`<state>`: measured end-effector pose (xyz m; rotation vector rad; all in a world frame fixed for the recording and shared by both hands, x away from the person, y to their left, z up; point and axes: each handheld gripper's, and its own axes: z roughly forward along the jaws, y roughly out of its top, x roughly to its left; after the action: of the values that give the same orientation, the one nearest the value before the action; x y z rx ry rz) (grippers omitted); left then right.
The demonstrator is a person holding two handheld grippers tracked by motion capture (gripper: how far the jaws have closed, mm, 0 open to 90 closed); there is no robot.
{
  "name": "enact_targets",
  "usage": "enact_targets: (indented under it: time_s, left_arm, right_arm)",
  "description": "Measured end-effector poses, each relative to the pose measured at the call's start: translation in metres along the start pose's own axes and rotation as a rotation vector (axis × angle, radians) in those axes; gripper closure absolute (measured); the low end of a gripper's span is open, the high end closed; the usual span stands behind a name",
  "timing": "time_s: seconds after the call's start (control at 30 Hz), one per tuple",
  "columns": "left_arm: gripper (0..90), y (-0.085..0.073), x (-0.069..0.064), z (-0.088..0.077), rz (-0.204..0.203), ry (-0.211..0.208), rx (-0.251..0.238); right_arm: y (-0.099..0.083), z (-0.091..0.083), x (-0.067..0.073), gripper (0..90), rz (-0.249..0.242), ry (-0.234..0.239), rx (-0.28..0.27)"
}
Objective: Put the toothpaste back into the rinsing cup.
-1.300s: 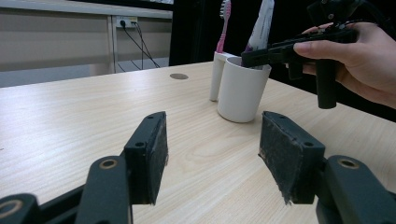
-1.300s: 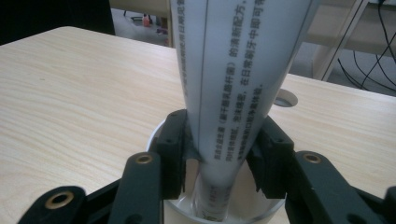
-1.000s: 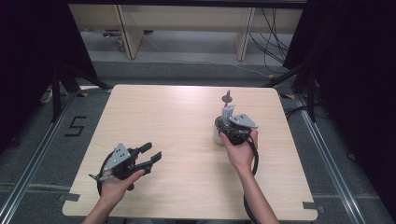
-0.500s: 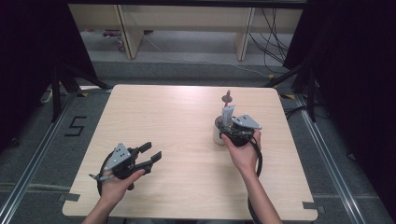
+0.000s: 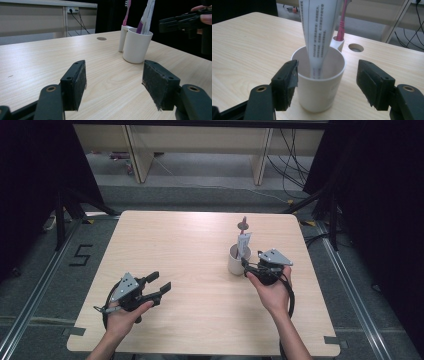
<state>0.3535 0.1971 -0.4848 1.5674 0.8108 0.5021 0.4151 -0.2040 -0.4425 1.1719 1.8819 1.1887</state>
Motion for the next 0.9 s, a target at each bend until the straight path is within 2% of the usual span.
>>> enact_targets:
  time_s: [0.03, 0.1, 0.17, 0.2, 0.23, 0.3, 0.33, 0.47, 0.53, 0.57, 0.67, 0.7, 0.8, 0.83, 0.9]
  left_arm:
    - [35.2, 0.000, 0.000, 0.000, -0.001, 0.000, -0.001]
    - [35.0, 0.000, 0.001, 0.001, 0.000, -0.006, -0.011]
    - [34.8, 0.000, 0.002, 0.001, 0.007, 0.000, -0.003]
    - [34.6, 0.000, 0.003, 0.000, 0.012, 0.007, 0.009]
    - [34.5, 0.000, 0.003, 0.000, 0.011, 0.009, 0.011]
    - [34.2, -0.001, 0.004, 0.000, 0.016, 0.014, 0.018]
    - [34.1, -0.001, 0.005, 0.000, 0.017, 0.015, 0.020]
    - [34.0, -0.005, 0.008, -0.002, 0.020, 0.021, 0.023]
    - [34.0, -0.006, 0.010, -0.004, 0.018, 0.027, 0.020]
    - [34.0, -0.006, 0.011, -0.006, 0.020, 0.037, 0.032]
    - [34.0, -0.010, 0.014, -0.009, 0.017, 0.050, 0.034]
    - [34.0, -0.012, 0.016, -0.009, 0.014, 0.049, 0.025]
    - [33.9, -0.016, 0.018, -0.012, 0.017, 0.069, 0.037]
    - [33.9, -0.017, 0.019, -0.012, 0.017, 0.073, 0.035]
    - [33.8, -0.018, 0.020, -0.014, 0.023, 0.080, 0.037]
  right_arm:
    - [-0.001, -0.004, -0.002, 34.0, -0.021, 0.014, -0.011]
    - [-0.004, -0.011, -0.002, 34.0, -0.005, 0.005, 0.000]
    - [-0.009, -0.017, -0.003, 34.0, 0.014, 0.023, 0.002]
    - [-0.011, -0.021, -0.005, 34.2, -0.020, 0.013, -0.001]
    - [-0.013, -0.024, -0.006, 34.3, -0.022, 0.018, 0.005]
    - [-0.017, -0.030, -0.007, 34.4, -0.006, 0.011, 0.013]
    - [-0.020, -0.033, -0.007, 34.6, 0.010, 0.014, -0.004]
    - [-0.030, -0.042, -0.012, 34.7, -0.017, 0.008, -0.004]
    - [-0.036, -0.048, -0.012, 34.7, 0.018, 0.006, 0.000]
    - [-0.039, -0.050, -0.015, 34.7, -0.005, 0.006, -0.002]
    - [-0.050, -0.057, -0.018, 34.7, -0.007, 0.009, 0.015]
    - [-0.053, -0.059, -0.018, 34.7, -0.001, 0.018, 0.024]
    - [-0.064, -0.065, -0.021, 34.6, 0.023, 0.021, 0.030]
    - [-0.068, -0.067, -0.021, 34.5, 0.026, -0.009, 0.013]
    - [-0.073, -0.071, -0.022, 34.6, 0.034, -0.006, 0.018]
